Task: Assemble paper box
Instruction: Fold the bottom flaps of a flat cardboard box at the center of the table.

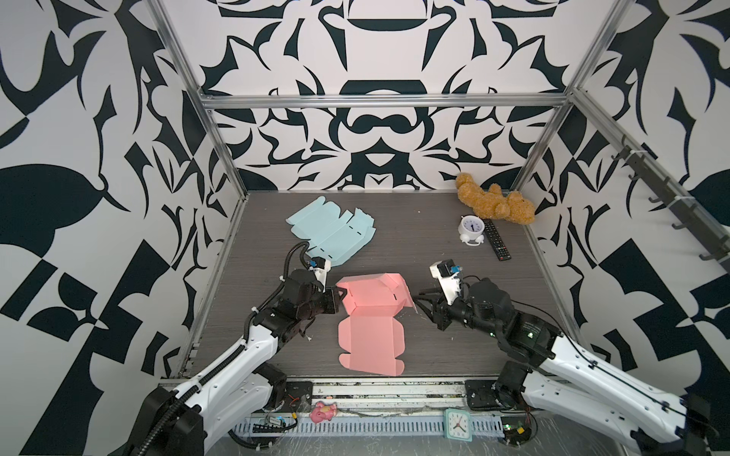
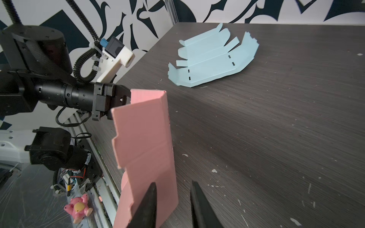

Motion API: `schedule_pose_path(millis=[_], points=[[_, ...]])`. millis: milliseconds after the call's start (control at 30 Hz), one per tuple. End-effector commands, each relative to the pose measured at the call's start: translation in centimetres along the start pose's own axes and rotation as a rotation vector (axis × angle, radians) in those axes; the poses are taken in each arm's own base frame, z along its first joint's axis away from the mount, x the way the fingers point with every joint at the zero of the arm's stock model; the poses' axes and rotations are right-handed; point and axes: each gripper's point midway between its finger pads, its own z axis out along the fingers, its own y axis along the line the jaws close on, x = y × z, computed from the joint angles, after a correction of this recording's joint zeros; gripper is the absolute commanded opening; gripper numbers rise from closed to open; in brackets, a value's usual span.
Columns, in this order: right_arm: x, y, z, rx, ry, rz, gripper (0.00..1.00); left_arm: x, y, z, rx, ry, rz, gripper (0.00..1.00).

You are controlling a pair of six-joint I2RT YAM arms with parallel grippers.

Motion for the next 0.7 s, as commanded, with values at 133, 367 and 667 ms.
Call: schedule_pose_path(millis=[133,367,667], points=[[-0.6,2.1,0.9,-0.123,-0.015,-0.06,0.3,-0.9,-1.2,-0.1,0.035,0.002,0.028,0.07],[-0.6,2.2,2.0,-0.133,0.004,-0.076,0.22,-0.8,-1.2,0.4,0.038,0.025,0.027,0.08],[-0.4,2.1,2.8,-0.129,0.027,-0.079,0.2,-1.0,-1.2,1.1,0.038,0.038,0.022,0.08]])
